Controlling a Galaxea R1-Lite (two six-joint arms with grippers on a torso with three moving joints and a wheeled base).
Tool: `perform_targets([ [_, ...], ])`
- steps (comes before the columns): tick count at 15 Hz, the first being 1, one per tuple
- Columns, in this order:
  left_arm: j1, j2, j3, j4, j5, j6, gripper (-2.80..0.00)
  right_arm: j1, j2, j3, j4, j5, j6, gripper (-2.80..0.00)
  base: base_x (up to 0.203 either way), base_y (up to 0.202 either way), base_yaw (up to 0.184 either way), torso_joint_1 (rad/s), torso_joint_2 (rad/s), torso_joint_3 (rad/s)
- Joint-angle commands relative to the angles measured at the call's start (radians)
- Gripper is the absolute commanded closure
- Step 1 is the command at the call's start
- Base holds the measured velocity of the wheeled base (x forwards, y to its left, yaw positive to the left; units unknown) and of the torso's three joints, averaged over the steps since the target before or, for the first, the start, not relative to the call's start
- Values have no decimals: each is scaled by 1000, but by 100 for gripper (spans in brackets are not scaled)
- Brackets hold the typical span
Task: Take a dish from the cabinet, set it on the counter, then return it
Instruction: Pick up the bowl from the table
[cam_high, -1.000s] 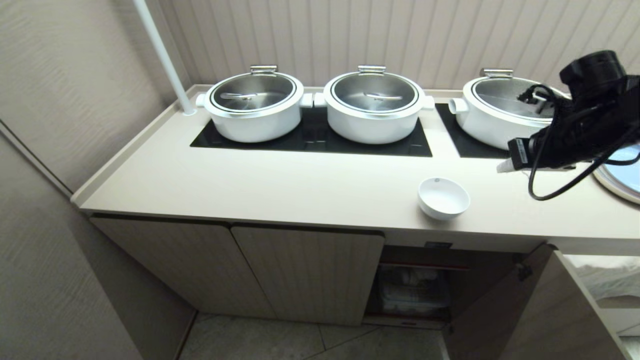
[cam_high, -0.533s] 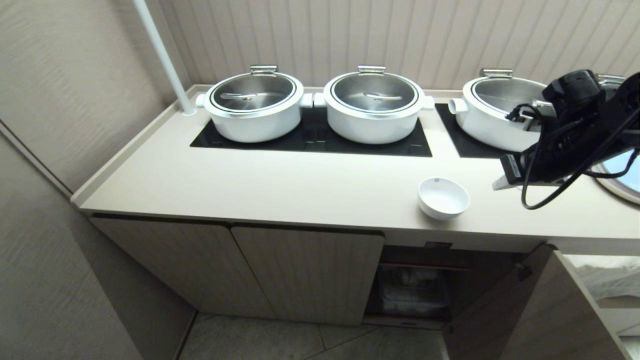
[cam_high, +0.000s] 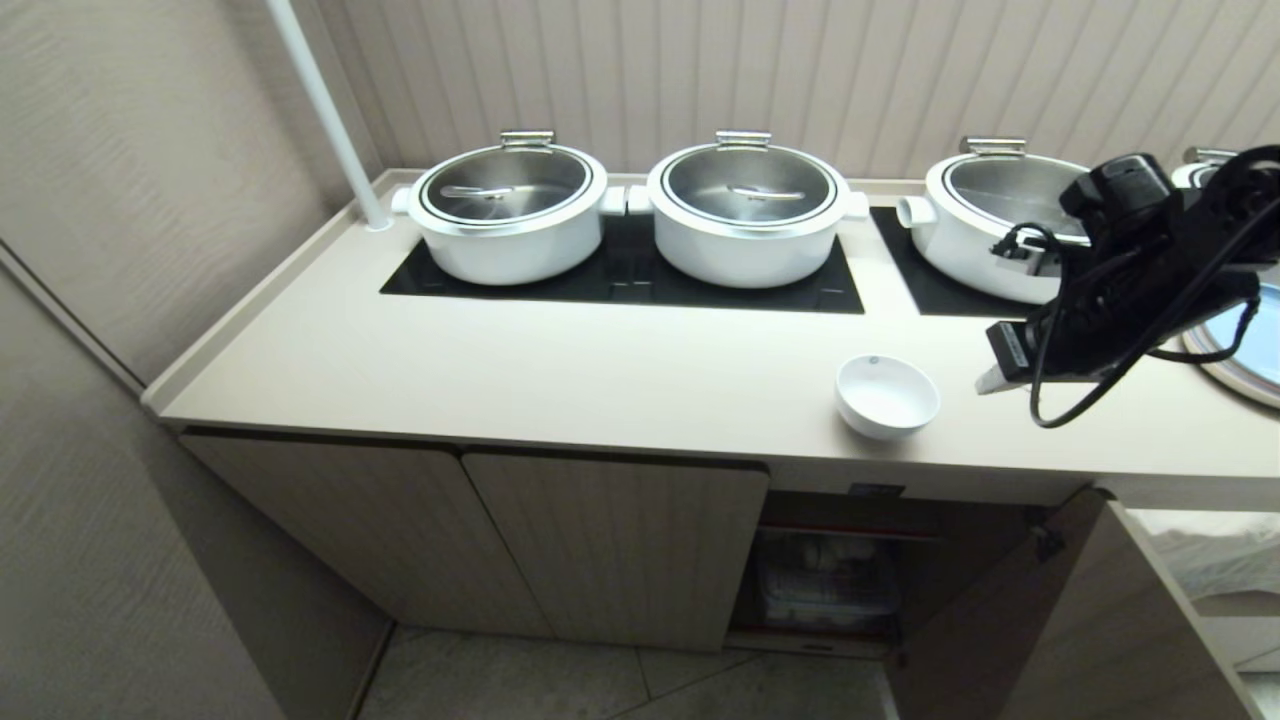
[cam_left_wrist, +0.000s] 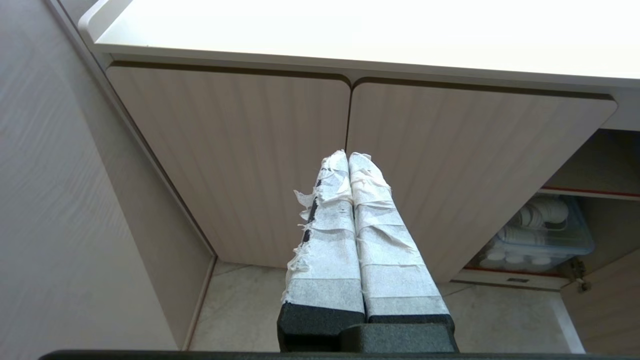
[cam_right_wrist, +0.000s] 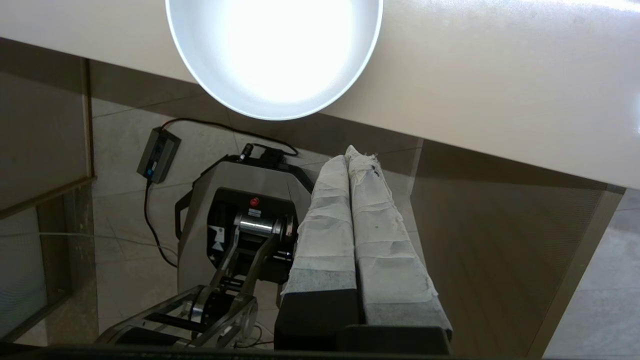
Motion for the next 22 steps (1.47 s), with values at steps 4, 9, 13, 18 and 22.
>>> perform_targets([
  [4, 0, 0, 1, 0, 1, -1, 0, 23, 49, -54, 9, -73, 6, 0, 0, 0, 0, 0, 0, 0],
  [9, 0, 0, 1, 0, 1, -1, 0, 43, 57, -59, 9, -73, 9, 0, 0, 0, 0, 0, 0, 0],
  [13, 0, 0, 0, 0, -1, -1, 0, 52, 55, -62, 11, -73, 59, -280, 0, 0, 0, 0, 0, 0],
  [18, 0, 0, -1, 0, 1, -1, 0, 51, 56, -58, 16, -73, 104, -280, 0, 0, 0, 0, 0, 0],
  [22, 0, 0, 1, 0, 1, -1, 0, 51, 78, -56, 12, -73, 104, -280, 0, 0, 0, 0, 0, 0],
])
